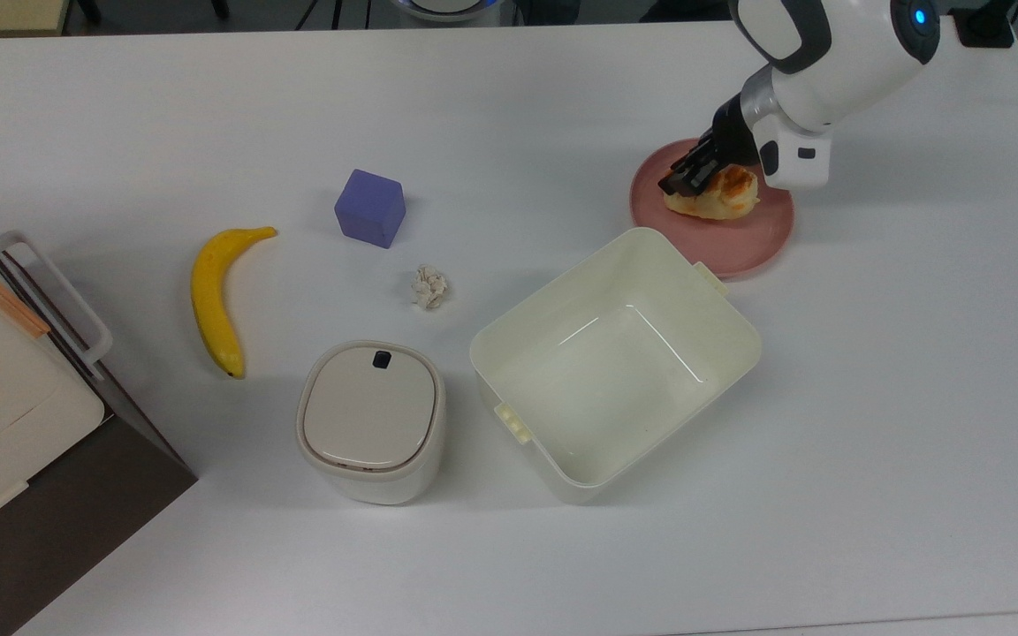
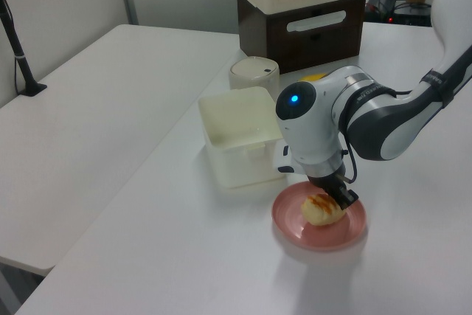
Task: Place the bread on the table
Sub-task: 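Close the gripper on the bread roll and lift it off the plate, then carry the bread roll beside the purple cube and lower it to the table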
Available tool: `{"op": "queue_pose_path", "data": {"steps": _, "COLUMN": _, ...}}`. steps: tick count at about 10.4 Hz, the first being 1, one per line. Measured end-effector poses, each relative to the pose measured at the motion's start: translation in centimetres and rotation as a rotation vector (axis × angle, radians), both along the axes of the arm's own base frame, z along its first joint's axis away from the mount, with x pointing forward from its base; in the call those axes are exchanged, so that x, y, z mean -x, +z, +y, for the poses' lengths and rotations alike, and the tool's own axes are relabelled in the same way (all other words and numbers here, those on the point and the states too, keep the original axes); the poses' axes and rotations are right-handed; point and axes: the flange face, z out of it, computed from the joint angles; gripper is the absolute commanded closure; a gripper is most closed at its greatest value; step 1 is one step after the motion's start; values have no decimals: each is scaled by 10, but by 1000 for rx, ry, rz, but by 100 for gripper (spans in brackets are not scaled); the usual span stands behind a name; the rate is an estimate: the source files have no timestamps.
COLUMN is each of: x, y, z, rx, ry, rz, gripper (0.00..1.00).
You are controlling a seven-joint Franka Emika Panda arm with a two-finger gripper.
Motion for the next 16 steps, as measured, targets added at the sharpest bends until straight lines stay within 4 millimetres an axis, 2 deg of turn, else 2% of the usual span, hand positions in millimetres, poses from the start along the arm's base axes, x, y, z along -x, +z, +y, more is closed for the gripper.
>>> {"op": "queue_pose_path", "data": {"steps": 5, "x": 0, "y": 1, "z": 1, "rx": -1, "ry": 2, "rz": -1, "gripper": 100}}
{"op": "queue_pose_path", "data": {"steps": 8, "x": -2, "y": 10, "z": -1, "rx": -8, "ry": -3, "rz": -16, "gripper": 100}}
{"op": "queue_pose_path", "data": {"steps": 9, "x": -5, "y": 21, "z": -4, "rx": -16, "ry": -3, "rz": -29, "gripper": 100}}
{"op": "queue_pose_path", "data": {"steps": 12, "x": -16, "y": 69, "z": -24, "rx": -46, "ry": -11, "rz": -87, "gripper": 100}}
{"op": "queue_pose_path", "data": {"steps": 13, "x": -19, "y": 84, "z": -36, "rx": -43, "ry": -13, "rz": -87, "gripper": 100}}
{"op": "queue_pose_path", "data": {"steps": 16, "x": -29, "y": 107, "z": -80, "rx": -18, "ry": -80, "rz": -65, "gripper": 100}}
